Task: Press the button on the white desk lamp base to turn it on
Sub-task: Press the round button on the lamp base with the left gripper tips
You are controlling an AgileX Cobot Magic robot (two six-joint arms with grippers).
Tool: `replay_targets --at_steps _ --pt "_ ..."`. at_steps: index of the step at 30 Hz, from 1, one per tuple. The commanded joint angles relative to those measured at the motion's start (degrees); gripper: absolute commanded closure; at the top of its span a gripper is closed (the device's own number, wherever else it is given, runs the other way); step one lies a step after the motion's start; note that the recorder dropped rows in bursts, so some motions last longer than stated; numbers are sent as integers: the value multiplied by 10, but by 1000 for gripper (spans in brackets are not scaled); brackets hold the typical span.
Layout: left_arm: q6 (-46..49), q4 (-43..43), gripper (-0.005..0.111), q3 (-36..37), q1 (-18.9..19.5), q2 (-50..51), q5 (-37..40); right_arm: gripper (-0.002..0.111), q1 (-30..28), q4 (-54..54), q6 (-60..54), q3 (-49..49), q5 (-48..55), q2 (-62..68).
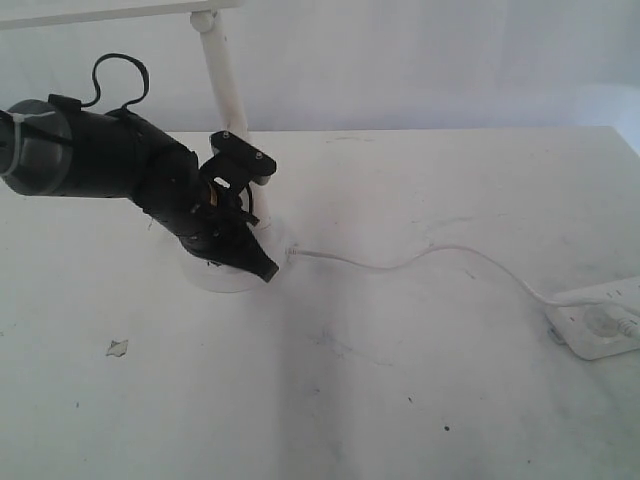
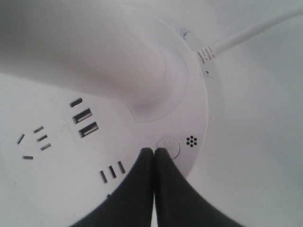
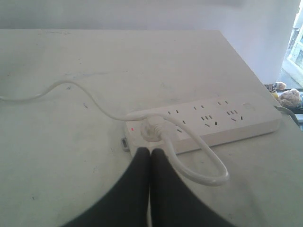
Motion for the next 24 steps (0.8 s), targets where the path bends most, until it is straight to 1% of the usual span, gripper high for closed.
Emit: replay_targets --at_steps 1,6,11,15,24 --pt "-3 -7 107 0 -4 -1 7 108 3 0 2 1 -8 -3" --pt "14 -7 107 0 -12 -1 5 108 3 0 2 1 -8 -3" --pt "38 -8 107 0 -31 -1 4 108 3 0 2 1 -8 -3" --pt "43 -6 107 0 -31 -1 1 108 3 0 2 1 -8 -3" --pt "32 0 107 0 -14 1 -10 108 3 0 2 1 -8 -3"
